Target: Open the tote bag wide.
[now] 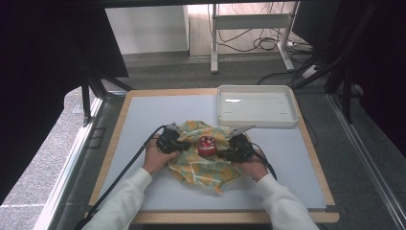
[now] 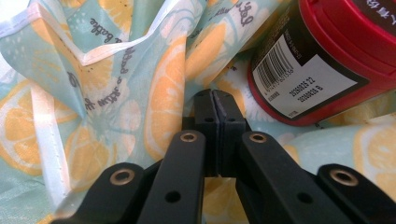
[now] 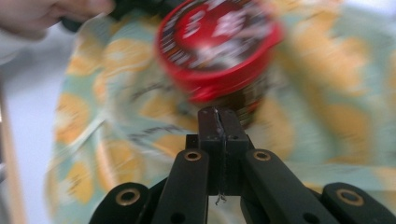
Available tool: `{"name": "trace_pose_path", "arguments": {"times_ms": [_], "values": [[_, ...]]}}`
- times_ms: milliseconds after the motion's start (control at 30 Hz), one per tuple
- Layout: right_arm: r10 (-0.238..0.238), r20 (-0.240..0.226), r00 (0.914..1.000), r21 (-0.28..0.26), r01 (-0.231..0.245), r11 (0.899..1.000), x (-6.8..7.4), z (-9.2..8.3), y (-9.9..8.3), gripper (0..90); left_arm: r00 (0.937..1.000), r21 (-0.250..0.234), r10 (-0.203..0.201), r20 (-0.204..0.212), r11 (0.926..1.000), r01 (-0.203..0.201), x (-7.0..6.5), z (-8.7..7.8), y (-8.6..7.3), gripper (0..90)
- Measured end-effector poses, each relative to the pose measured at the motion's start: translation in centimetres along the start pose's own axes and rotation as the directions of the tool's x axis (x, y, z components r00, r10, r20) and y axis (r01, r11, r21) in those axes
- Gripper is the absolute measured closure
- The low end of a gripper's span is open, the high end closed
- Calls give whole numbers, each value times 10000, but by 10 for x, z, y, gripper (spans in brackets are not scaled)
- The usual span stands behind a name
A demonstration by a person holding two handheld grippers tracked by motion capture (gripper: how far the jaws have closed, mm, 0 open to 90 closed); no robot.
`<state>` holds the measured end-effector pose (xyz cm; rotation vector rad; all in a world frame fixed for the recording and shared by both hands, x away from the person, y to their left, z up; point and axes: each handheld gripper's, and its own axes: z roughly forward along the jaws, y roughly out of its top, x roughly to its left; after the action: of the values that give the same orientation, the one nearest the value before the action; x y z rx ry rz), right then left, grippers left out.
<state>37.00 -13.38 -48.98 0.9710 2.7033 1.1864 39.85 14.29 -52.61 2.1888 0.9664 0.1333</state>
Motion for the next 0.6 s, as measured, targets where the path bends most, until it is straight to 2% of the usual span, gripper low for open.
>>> {"name": "trace_pose_path", "arguments": {"times_ms": [167,333,467,600], "values": [[-4,-367,9993,583,26,9983,13,7,-21,892,10000,66,50,-1,10000,-49,0,1,0,900],[43,-609,9981,1043,21,9945,16,14,-36,892,10000,24,-22,8,10000,22,-1,1,0,900],[82,-798,9968,1089,5,9941,19,17,-41,892,10000,17,-7,9,10000,7,0,1,0,900],[81,-779,9969,1105,6,9939,19,17,-41,892,10000,30,-58,-26,10000,58,0,3,0,900]]}}
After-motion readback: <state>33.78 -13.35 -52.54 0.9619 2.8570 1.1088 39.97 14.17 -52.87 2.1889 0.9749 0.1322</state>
